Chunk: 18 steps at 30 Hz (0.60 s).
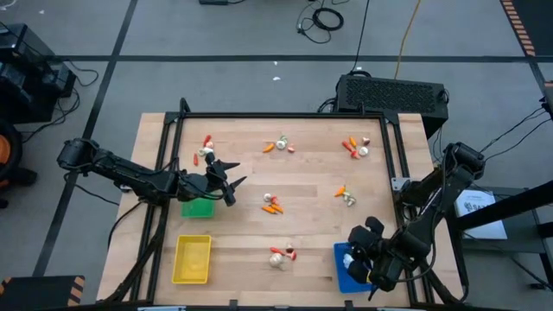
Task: Sort produce into baskets
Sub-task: Put the garlic into the blue bin
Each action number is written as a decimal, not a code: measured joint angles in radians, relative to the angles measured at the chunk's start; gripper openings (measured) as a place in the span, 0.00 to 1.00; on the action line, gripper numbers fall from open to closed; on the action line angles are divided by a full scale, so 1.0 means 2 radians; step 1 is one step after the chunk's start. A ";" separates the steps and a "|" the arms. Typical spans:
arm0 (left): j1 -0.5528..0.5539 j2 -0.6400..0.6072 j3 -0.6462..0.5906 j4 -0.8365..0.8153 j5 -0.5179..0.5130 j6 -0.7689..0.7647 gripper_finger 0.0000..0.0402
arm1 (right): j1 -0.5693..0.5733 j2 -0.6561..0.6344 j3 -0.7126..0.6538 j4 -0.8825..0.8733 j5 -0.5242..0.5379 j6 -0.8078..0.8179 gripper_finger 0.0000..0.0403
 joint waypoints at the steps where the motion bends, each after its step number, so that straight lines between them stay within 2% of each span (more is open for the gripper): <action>1: 0.000 0.000 0.000 0.000 0.000 0.000 0.62 | 0.000 0.000 0.000 0.000 0.007 -0.005 0.23; 6: 0.000 0.000 0.000 0.000 0.000 0.000 0.62 | -0.003 0.000 0.000 0.000 0.041 -0.033 0.23; 11: 0.000 0.000 0.000 0.000 0.000 0.000 0.62 | -0.014 0.000 0.000 0.000 0.099 -0.076 0.23; 18: 0.000 0.000 0.000 0.000 0.000 0.001 0.62 | -0.046 0.000 0.000 0.004 0.233 -0.156 0.23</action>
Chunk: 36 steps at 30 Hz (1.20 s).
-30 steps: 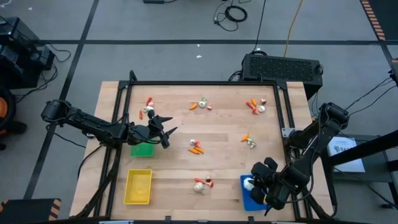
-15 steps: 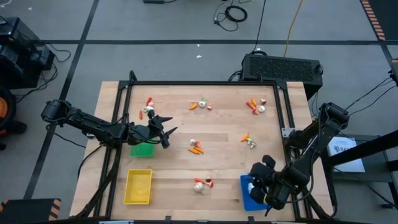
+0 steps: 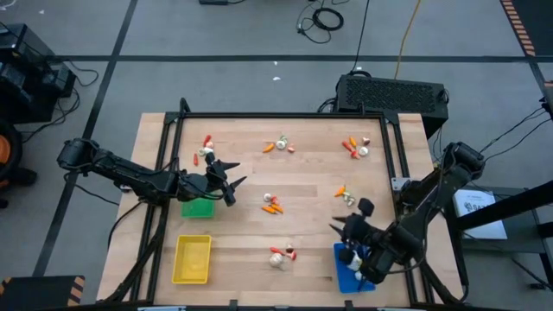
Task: Sort produce into baskets
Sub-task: Put the garlic into the blue bin
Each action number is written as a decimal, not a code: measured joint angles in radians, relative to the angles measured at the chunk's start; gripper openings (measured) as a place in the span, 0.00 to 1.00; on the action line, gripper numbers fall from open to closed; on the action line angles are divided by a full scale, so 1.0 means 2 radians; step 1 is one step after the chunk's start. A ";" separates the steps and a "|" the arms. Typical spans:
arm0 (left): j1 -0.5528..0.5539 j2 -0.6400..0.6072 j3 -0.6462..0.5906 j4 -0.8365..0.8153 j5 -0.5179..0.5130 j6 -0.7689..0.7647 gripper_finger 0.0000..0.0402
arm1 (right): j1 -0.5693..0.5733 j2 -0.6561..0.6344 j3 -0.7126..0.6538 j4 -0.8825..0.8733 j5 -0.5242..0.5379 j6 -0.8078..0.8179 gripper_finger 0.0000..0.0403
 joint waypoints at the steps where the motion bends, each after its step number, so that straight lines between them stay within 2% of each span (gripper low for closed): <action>1: 0.000 0.000 0.000 0.000 0.000 0.001 0.62 | -0.006 0.000 0.000 0.004 0.021 -0.009 0.23; 3: 0.000 0.000 0.000 0.000 0.000 -0.001 0.62 | -0.019 0.000 0.000 0.014 0.055 -0.020 0.23; 5: 0.000 0.000 0.000 0.000 0.000 -0.001 0.62 | -0.032 0.000 -0.002 0.038 0.068 -0.024 0.23; 7: 0.000 0.000 0.000 0.000 0.000 -0.001 0.62 | -0.045 0.000 -0.009 0.079 0.056 -0.038 0.23; 13: 0.000 0.000 0.000 0.000 0.000 -0.001 0.62 | -0.077 0.000 -0.039 0.230 -0.006 -0.166 0.23; 15: 0.000 0.000 0.000 0.000 0.000 -0.001 0.62 | -0.088 0.000 -0.050 0.281 -0.041 -0.194 0.23; 20: 0.000 0.000 0.000 0.000 0.000 -0.001 0.62 | -0.107 0.013 -0.065 0.395 -0.209 -0.231 0.23; 25: 0.000 0.000 0.000 0.000 0.000 -0.001 0.62 | -0.112 0.048 -0.065 0.492 -0.244 -0.242 0.23; 30: 0.000 0.000 0.001 0.000 0.001 -0.002 0.62 | -0.123 0.089 -0.035 0.490 -0.319 -0.218 0.23; 36: 0.000 0.000 0.001 0.000 0.001 -0.002 0.62 | -0.126 0.160 0.047 0.456 -0.389 -0.221 0.23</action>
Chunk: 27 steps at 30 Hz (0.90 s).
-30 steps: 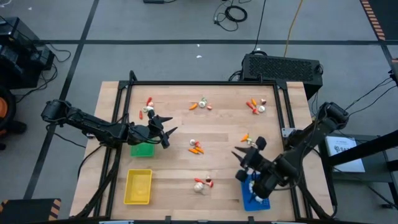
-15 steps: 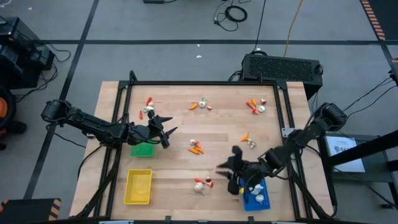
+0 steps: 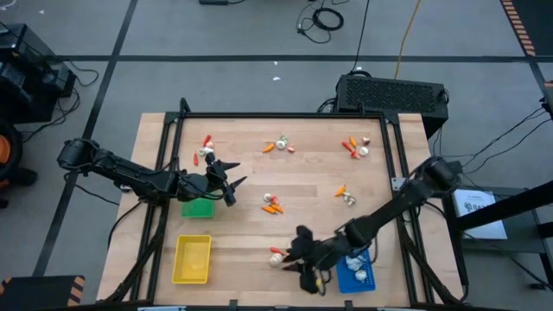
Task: Sort produce into baskets
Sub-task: Put the garlic into the blue bin
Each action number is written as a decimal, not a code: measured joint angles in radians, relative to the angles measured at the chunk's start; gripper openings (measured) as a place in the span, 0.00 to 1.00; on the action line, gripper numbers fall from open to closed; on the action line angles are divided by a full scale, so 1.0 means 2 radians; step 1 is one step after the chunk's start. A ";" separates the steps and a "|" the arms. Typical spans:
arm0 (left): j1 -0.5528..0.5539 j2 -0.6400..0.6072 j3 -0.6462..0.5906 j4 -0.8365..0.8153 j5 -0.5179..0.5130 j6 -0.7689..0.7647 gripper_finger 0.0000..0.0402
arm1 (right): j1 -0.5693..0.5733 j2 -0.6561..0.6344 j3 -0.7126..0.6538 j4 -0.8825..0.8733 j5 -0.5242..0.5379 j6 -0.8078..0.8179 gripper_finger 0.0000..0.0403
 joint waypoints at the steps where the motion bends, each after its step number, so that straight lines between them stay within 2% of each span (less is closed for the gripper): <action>1: 0.000 0.000 0.000 0.000 0.000 0.000 0.62 | 0.000 0.013 0.017 -0.017 -0.011 0.004 0.23; 3: 0.000 0.000 0.000 0.000 0.000 0.000 0.62 | 0.001 0.037 0.055 -0.061 -0.029 0.014 0.23; 9: 0.006 0.000 0.000 0.006 0.000 0.003 0.62 | 0.001 0.099 0.170 -0.255 -0.031 0.075 0.23; 12: 0.011 0.000 0.000 0.008 0.000 0.002 0.62 | 0.001 0.122 0.212 -0.306 -0.030 0.106 0.23; 19: 0.013 0.000 0.000 0.006 0.034 0.000 0.62 | 0.001 0.145 0.250 -0.335 -0.030 0.166 0.24; 27: 0.011 0.000 0.000 -0.016 0.100 -0.021 0.62 | 0.008 0.176 0.250 -0.331 -0.007 0.253 0.41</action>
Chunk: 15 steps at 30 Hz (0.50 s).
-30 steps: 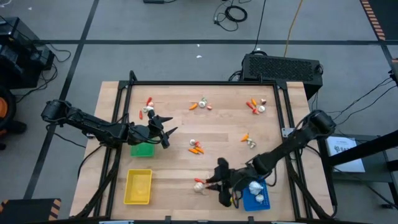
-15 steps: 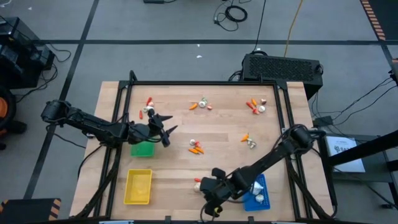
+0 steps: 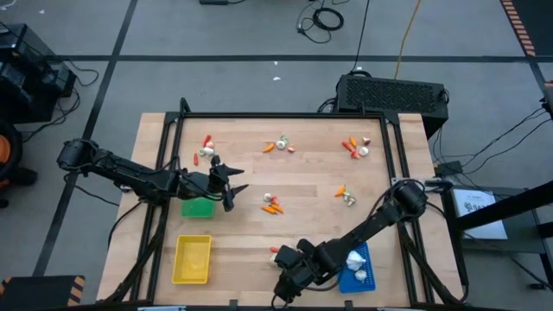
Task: Sort produce into baskets
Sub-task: Put the garlic into the blue bin
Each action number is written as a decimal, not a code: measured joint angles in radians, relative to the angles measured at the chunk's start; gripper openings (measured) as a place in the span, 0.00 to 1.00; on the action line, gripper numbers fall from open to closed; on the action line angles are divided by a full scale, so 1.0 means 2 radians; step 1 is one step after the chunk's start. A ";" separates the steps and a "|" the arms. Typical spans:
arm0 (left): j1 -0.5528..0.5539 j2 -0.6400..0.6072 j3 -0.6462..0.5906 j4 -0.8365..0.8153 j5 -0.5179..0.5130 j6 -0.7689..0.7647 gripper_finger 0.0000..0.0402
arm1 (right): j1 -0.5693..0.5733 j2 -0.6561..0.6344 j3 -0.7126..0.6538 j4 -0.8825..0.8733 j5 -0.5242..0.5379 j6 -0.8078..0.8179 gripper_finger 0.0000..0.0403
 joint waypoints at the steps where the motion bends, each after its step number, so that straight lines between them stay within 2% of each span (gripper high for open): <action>1: -0.002 0.000 0.000 -0.004 0.005 -0.006 0.62 | 0.000 0.005 0.000 0.001 0.000 0.003 0.43; 6: -0.010 0.000 -0.010 -0.002 0.015 -0.020 0.62 | -0.002 0.025 -0.001 0.012 0.002 0.010 0.51; 10: -0.013 0.000 -0.013 -0.003 0.016 -0.027 0.62 | 0.000 0.032 -0.001 0.024 0.042 0.010 0.51; 15: -0.021 0.000 -0.013 -0.003 0.016 -0.033 0.62 | 0.009 0.033 -0.001 0.024 0.061 0.020 0.49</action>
